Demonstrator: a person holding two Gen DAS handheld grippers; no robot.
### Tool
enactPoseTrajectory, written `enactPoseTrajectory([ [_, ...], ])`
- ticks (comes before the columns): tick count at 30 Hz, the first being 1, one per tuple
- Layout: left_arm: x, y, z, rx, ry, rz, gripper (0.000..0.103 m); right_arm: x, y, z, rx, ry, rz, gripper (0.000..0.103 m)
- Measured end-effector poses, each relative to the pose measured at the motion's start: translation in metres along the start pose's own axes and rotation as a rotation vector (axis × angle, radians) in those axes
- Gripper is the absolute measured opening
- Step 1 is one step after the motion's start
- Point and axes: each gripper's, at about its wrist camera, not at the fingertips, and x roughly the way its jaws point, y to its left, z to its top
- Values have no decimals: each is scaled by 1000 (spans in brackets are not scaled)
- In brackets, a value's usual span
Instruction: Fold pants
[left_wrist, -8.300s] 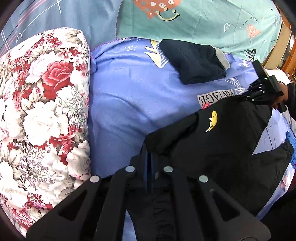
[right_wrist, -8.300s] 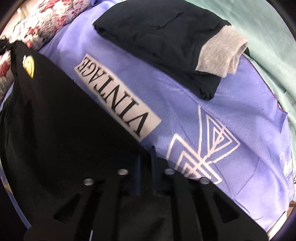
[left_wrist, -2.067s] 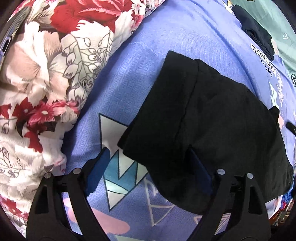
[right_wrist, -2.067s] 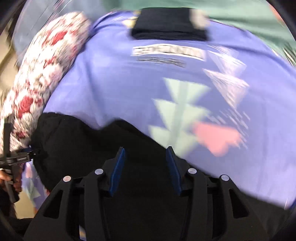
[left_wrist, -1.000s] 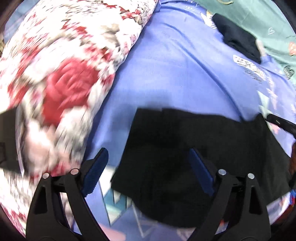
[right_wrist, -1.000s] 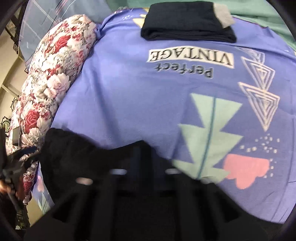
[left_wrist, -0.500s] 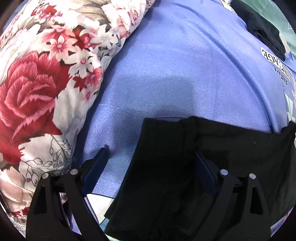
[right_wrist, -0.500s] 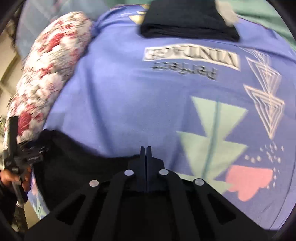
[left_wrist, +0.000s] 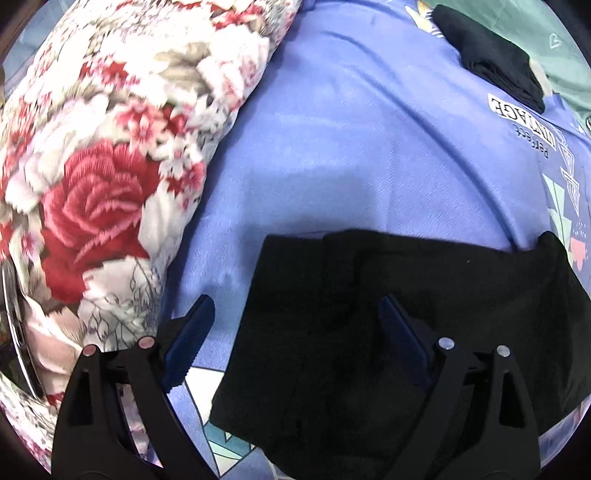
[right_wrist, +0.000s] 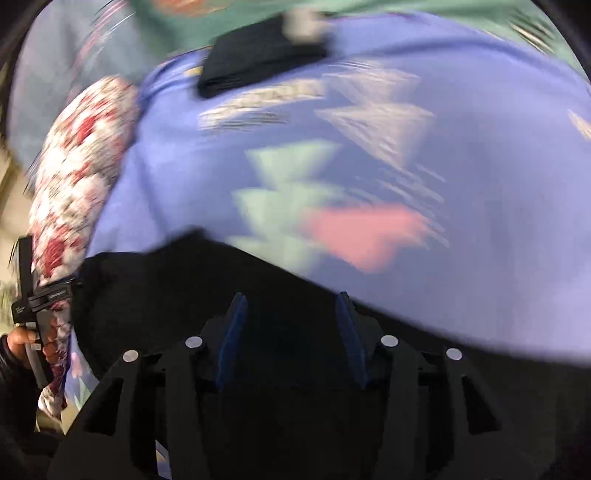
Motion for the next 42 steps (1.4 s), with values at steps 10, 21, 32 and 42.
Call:
enactPoseTrajectory([
  [10,-38,-19,-3,28,-73,-87,92,-89,-195,-93,455,-74,-232,50],
  [21,-10,-48,-3,27,20,-45,92,-181,-240,-133,598,-231,-163,61],
  [32,-16,-100,-36,109,70,-273,92,-169,-257,-208,787,-162,-81,61],
  [42,12,-117,-55,167,114,-186,95,-139,-266,-169,793,-247,-150,37],
])
